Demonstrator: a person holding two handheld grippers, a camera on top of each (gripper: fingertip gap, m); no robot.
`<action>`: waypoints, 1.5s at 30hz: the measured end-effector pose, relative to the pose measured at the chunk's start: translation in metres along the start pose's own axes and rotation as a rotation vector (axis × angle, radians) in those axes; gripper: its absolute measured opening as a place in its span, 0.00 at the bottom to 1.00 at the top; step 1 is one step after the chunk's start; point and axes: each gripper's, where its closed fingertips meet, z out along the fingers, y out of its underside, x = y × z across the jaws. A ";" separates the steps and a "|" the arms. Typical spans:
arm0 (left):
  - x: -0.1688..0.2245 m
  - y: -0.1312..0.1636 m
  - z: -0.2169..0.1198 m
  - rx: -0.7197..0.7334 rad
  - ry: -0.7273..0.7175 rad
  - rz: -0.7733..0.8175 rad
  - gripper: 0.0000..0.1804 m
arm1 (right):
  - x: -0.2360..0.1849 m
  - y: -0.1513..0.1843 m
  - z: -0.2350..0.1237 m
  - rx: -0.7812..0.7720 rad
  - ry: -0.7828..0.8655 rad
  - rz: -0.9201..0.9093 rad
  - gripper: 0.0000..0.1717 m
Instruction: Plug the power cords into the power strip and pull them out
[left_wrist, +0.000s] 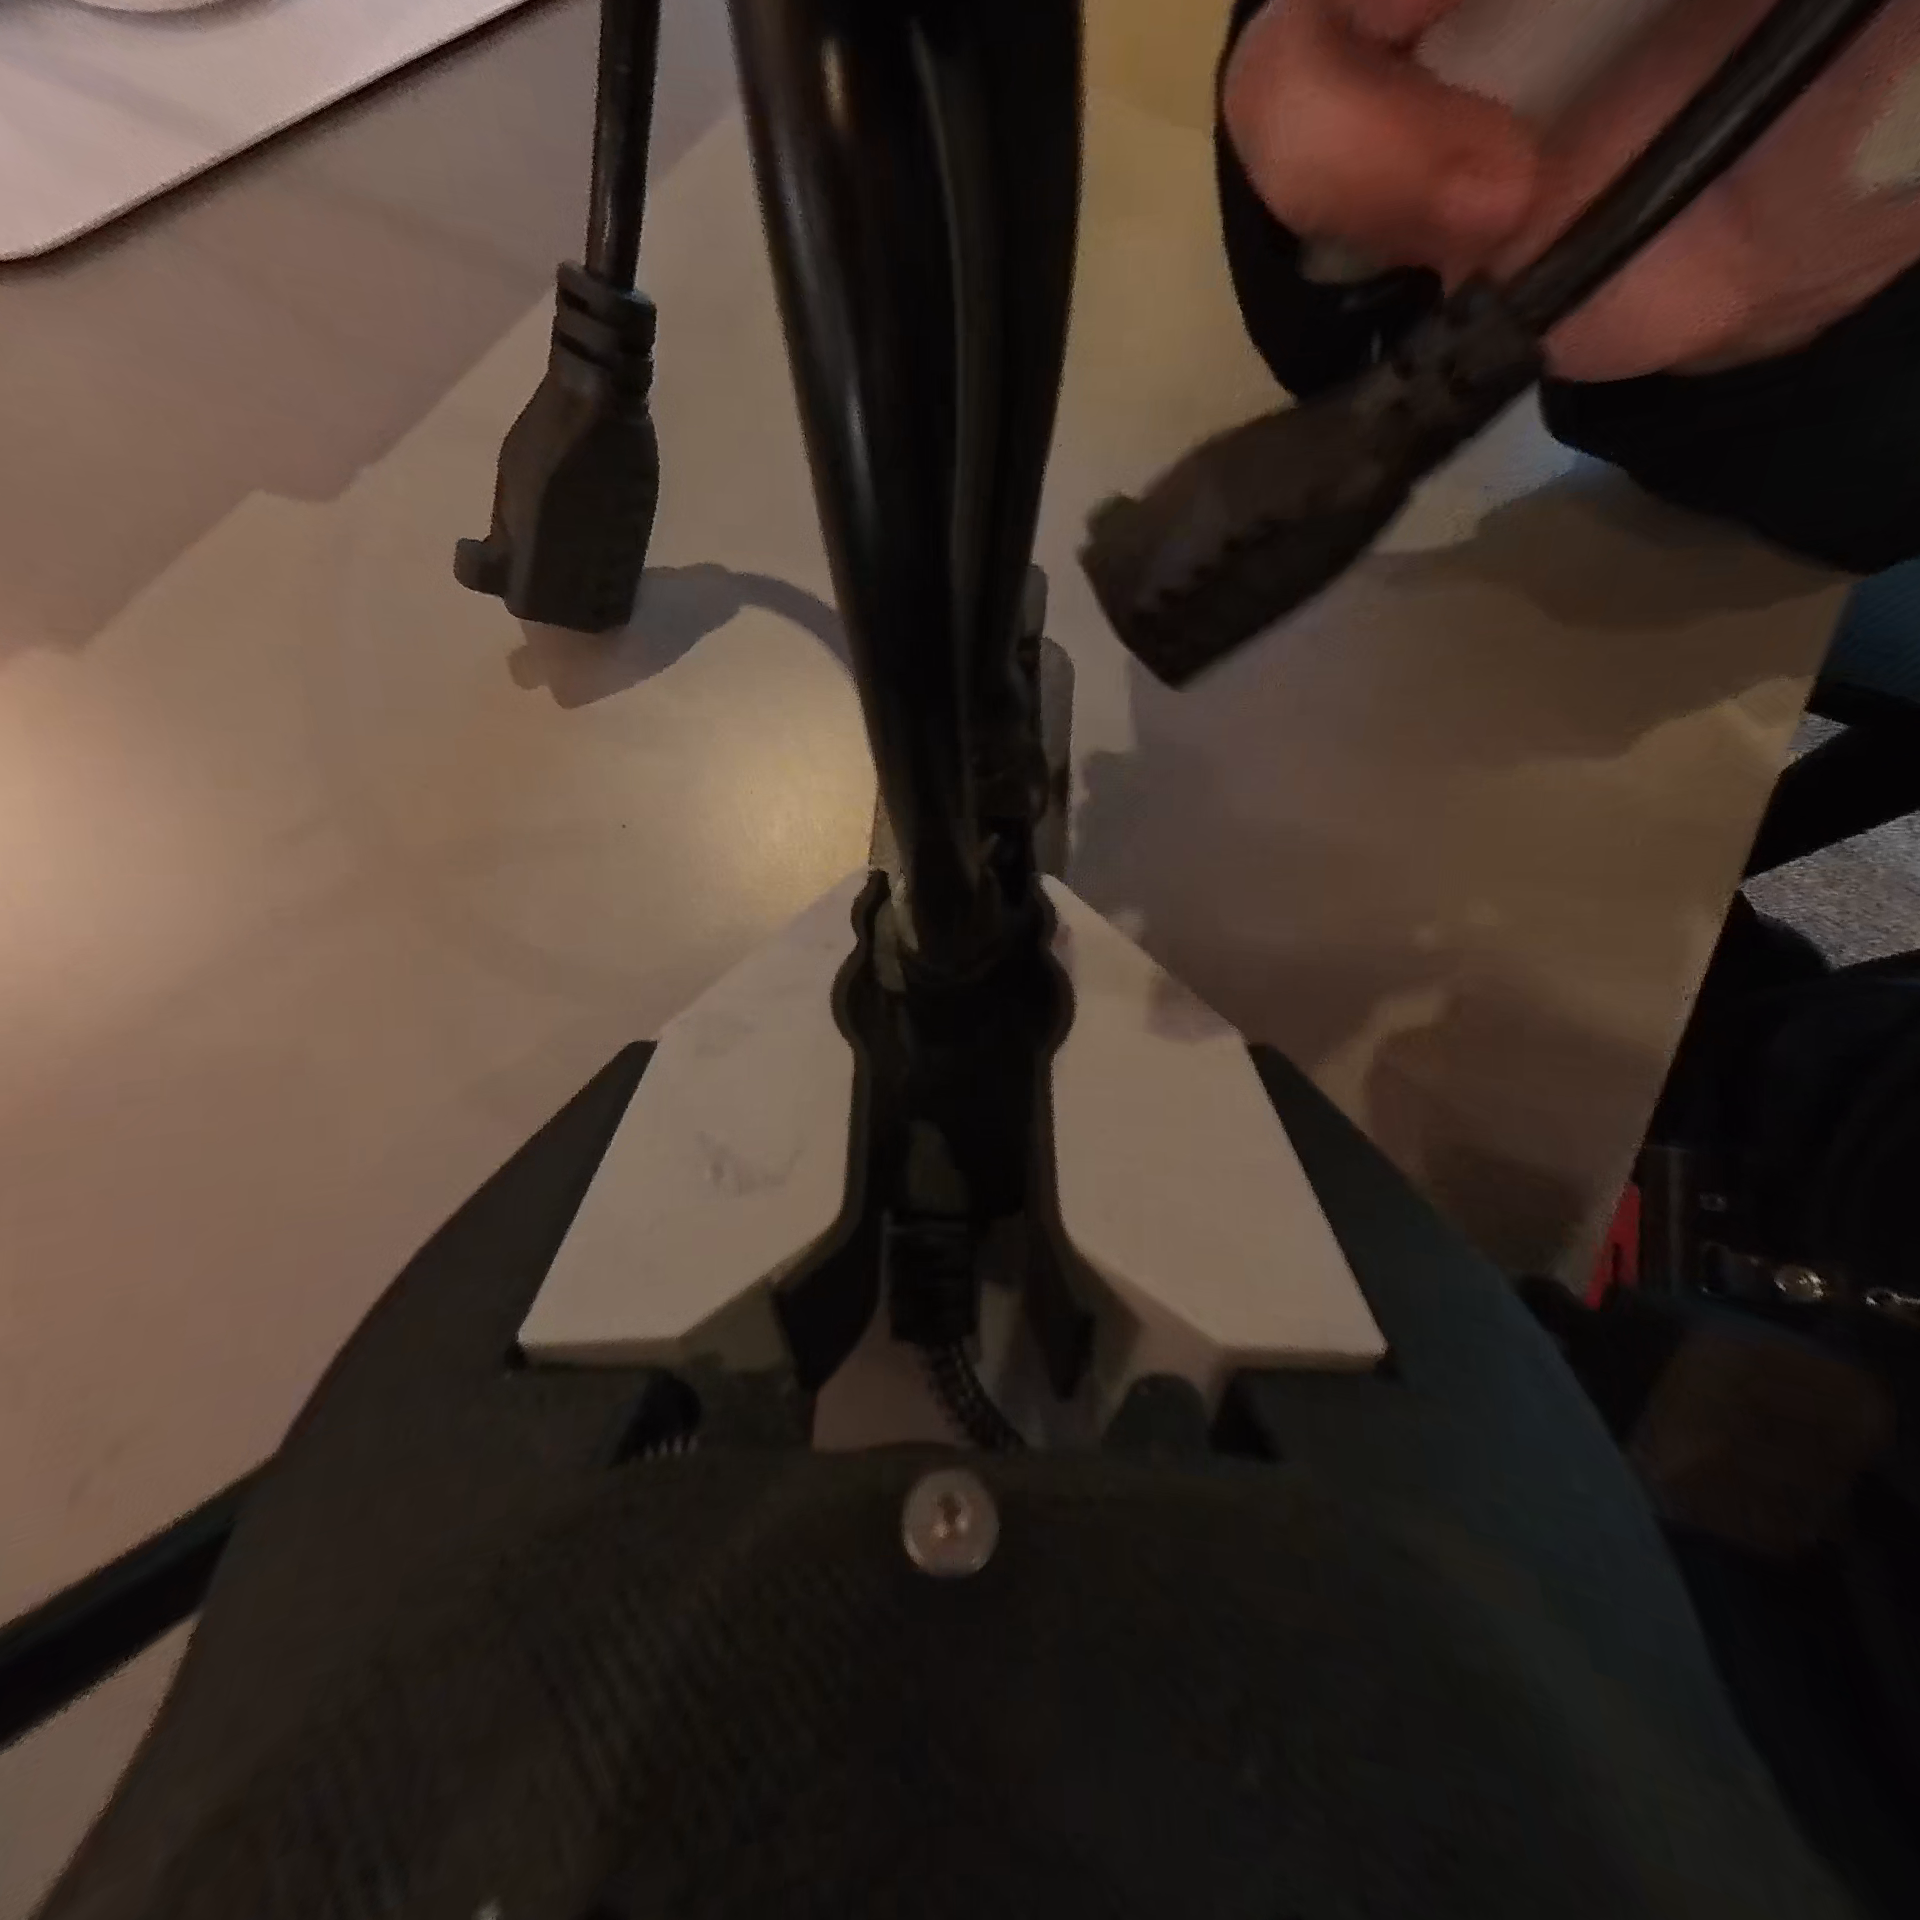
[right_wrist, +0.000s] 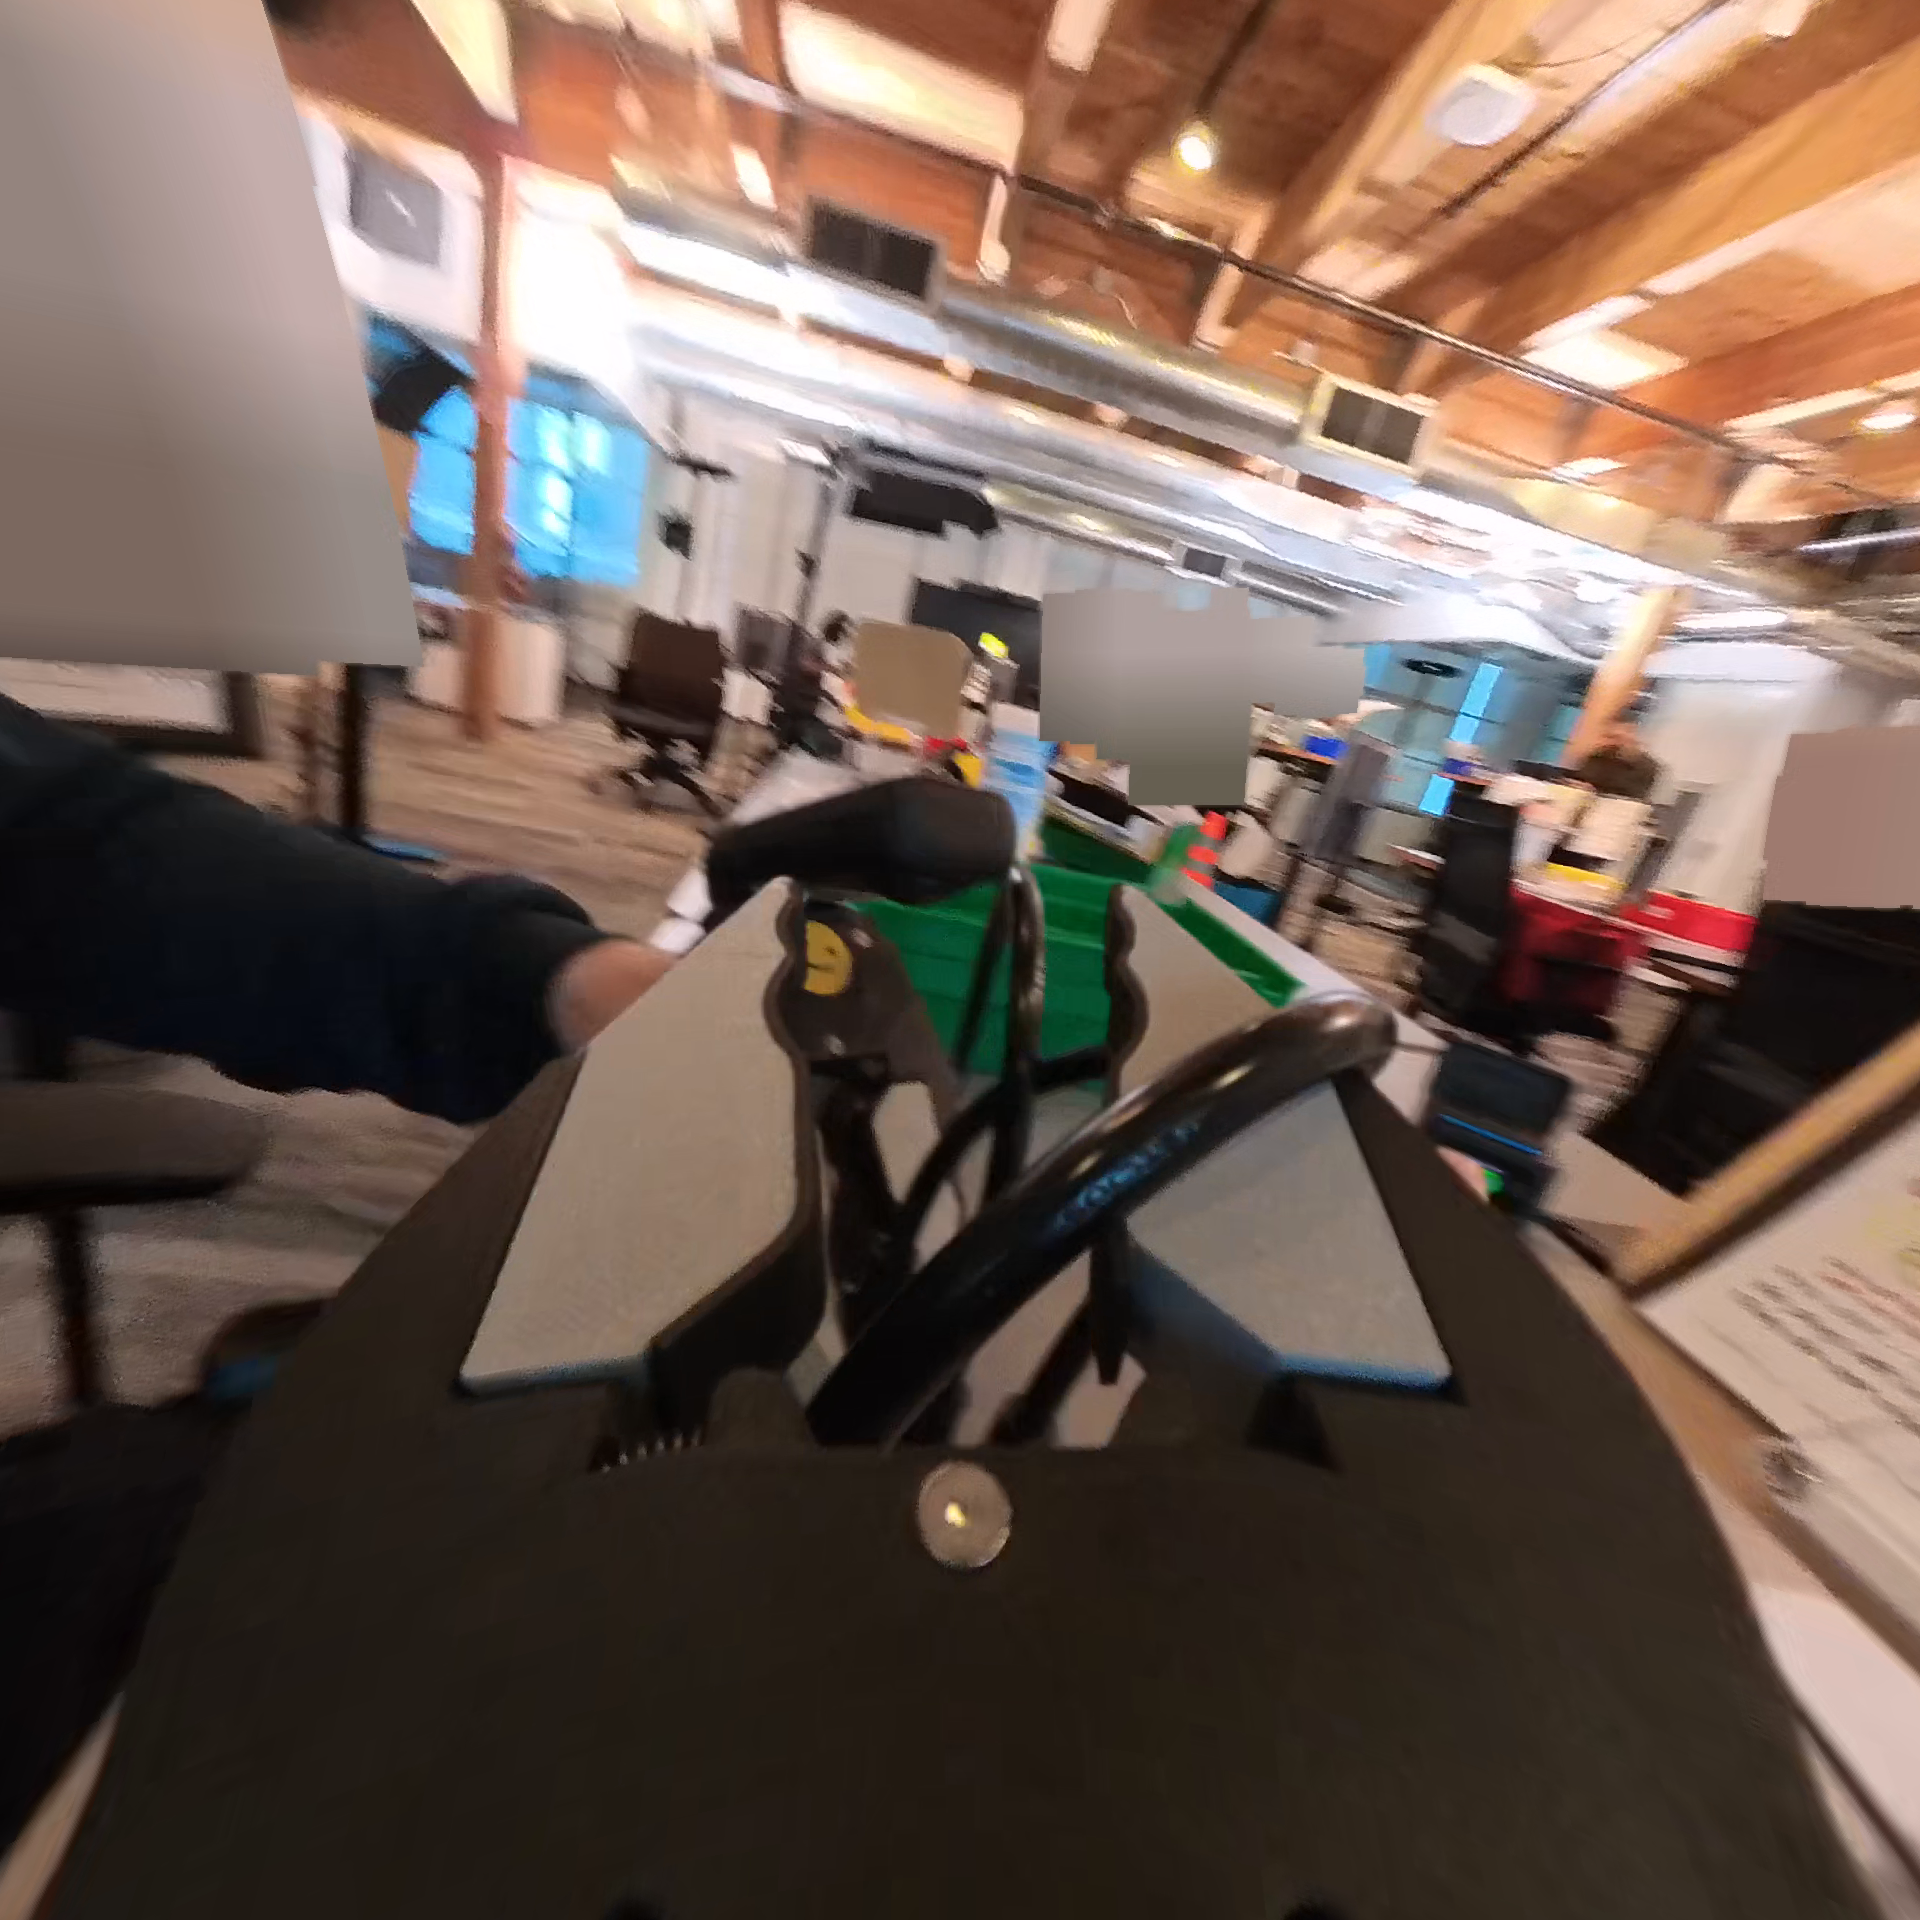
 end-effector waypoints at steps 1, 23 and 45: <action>0.000 0.000 0.000 0.002 0.003 -0.003 0.13 | 0.005 0.005 0.001 -0.045 0.044 -0.052 0.30; 0.014 -0.003 0.004 -0.076 0.039 0.039 0.14 | 0.026 0.061 -0.039 -1.086 -0.273 -1.337 0.26; 0.017 -0.005 0.005 -0.103 0.055 0.078 0.13 | 0.050 0.111 -0.046 -1.484 -0.619 -1.591 0.30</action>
